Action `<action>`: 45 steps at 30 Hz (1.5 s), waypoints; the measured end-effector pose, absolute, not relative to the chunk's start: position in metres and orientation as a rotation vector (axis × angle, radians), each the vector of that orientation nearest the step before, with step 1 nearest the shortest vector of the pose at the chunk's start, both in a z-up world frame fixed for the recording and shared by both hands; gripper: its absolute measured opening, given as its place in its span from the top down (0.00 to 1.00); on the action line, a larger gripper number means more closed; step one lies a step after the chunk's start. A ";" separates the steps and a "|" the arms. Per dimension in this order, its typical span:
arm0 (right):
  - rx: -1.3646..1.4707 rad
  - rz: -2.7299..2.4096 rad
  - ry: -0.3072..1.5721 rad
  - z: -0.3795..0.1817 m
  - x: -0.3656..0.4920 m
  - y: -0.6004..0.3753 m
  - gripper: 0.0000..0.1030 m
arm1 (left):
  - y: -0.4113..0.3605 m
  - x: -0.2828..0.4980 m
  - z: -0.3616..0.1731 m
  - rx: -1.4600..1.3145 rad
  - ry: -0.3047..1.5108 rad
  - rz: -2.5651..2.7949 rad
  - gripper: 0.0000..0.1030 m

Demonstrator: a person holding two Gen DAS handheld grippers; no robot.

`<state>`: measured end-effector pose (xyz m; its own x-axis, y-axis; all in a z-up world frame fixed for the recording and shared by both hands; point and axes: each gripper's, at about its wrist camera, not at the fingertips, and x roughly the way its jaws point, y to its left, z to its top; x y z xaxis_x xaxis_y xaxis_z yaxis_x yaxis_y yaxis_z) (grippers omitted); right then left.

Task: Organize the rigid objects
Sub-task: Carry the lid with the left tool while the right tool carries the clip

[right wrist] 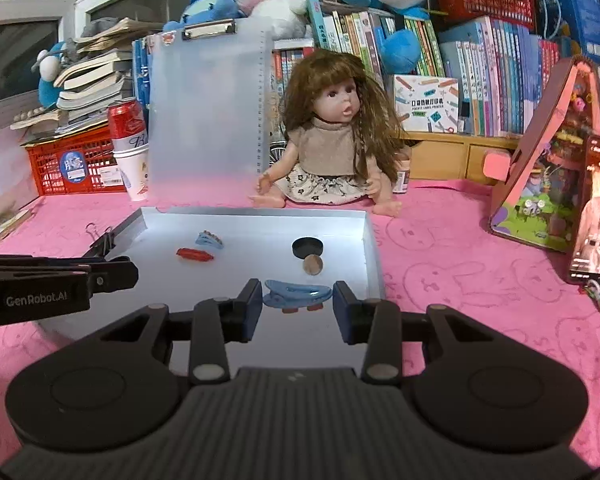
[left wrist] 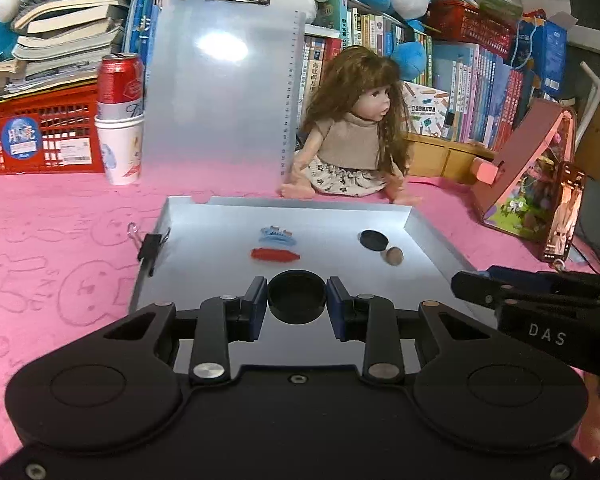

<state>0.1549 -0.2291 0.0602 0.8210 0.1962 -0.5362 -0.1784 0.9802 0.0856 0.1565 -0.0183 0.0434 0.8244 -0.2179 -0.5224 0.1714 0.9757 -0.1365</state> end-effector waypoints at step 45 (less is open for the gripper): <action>0.053 0.154 0.705 0.020 0.241 -0.224 0.58 | -0.042 0.241 0.005 -0.046 0.680 -0.136 0.70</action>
<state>0.2408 -0.2241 0.0196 0.7510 0.1591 -0.6409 -0.1236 0.9873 0.1003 0.2408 -0.0416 0.0046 0.7692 -0.1401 -0.6235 0.1099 0.9901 -0.0869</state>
